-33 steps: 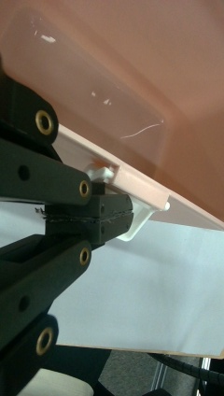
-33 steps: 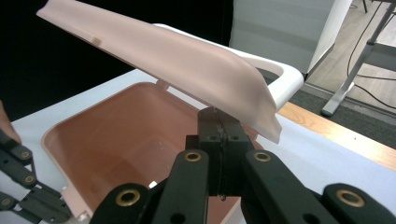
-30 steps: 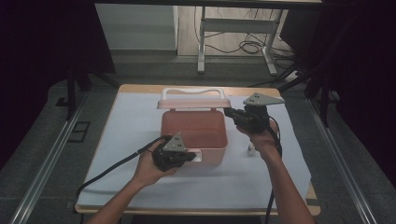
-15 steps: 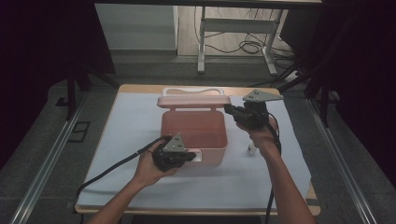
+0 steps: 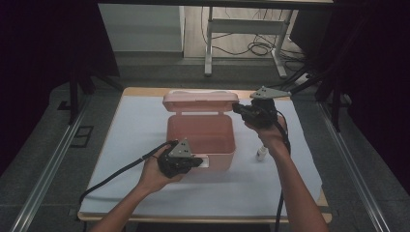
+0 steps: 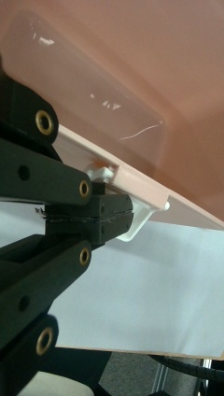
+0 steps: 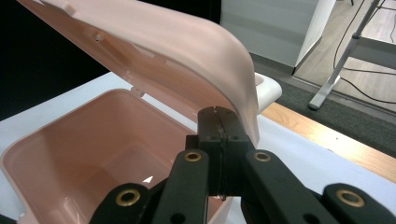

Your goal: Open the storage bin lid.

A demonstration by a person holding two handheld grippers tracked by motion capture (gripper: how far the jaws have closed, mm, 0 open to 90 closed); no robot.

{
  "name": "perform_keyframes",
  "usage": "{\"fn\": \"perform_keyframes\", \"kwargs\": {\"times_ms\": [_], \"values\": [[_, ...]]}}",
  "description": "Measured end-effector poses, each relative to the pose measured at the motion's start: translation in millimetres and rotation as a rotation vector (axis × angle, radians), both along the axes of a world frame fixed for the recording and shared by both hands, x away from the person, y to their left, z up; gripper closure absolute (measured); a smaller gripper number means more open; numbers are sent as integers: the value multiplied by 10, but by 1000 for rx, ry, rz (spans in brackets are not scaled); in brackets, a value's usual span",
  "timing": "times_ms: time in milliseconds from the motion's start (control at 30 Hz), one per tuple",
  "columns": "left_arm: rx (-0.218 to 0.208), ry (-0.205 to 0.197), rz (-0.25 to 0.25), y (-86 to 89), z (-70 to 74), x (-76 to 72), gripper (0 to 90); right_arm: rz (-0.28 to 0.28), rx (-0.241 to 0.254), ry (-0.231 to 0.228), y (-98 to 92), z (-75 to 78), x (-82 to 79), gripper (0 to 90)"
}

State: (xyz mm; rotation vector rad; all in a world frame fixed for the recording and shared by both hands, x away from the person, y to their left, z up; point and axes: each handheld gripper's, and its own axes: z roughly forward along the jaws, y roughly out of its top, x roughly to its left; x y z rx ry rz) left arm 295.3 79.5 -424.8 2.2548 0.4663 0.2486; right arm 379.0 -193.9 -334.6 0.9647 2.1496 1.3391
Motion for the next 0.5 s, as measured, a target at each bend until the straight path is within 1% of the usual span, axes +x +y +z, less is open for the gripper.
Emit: {"fn": "perform_keyframes", "kwargs": {"times_ms": [500], "values": [[4,-3,-6,3,1,3,900,-24,13,5,26,39,184,899]]}}
